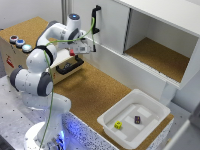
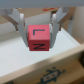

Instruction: Place the pink object in the drawer

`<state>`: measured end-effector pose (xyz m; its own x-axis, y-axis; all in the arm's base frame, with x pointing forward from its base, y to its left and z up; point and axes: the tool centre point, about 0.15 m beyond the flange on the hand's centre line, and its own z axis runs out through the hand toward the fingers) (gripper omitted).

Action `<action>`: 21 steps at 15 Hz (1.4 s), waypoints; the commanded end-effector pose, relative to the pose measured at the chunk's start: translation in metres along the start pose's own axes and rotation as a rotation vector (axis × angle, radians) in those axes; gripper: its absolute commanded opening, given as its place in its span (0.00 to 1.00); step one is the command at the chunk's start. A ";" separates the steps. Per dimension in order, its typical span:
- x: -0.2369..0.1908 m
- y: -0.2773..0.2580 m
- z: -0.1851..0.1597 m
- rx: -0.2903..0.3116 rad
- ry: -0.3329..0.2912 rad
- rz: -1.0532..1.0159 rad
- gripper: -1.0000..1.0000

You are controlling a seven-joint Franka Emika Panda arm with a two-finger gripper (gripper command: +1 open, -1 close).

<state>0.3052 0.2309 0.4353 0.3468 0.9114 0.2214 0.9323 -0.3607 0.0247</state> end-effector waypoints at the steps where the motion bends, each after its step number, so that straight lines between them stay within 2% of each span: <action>1: 0.057 -0.037 0.031 0.109 -0.144 -0.268 0.00; 6: 0.081 -0.054 0.063 0.161 -0.185 -0.453 0.00; 10: 0.092 -0.043 0.089 0.185 -0.187 -0.508 0.00; 15: 0.090 -0.026 0.110 0.154 -0.183 -0.477 0.00; 16: 0.090 -0.024 0.108 0.139 -0.168 -0.454 1.00; 21: 0.087 -0.034 0.075 0.151 -0.126 -0.423 1.00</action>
<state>0.3088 0.3335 0.3546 -0.0902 0.9906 0.1033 0.9954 0.0929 -0.0220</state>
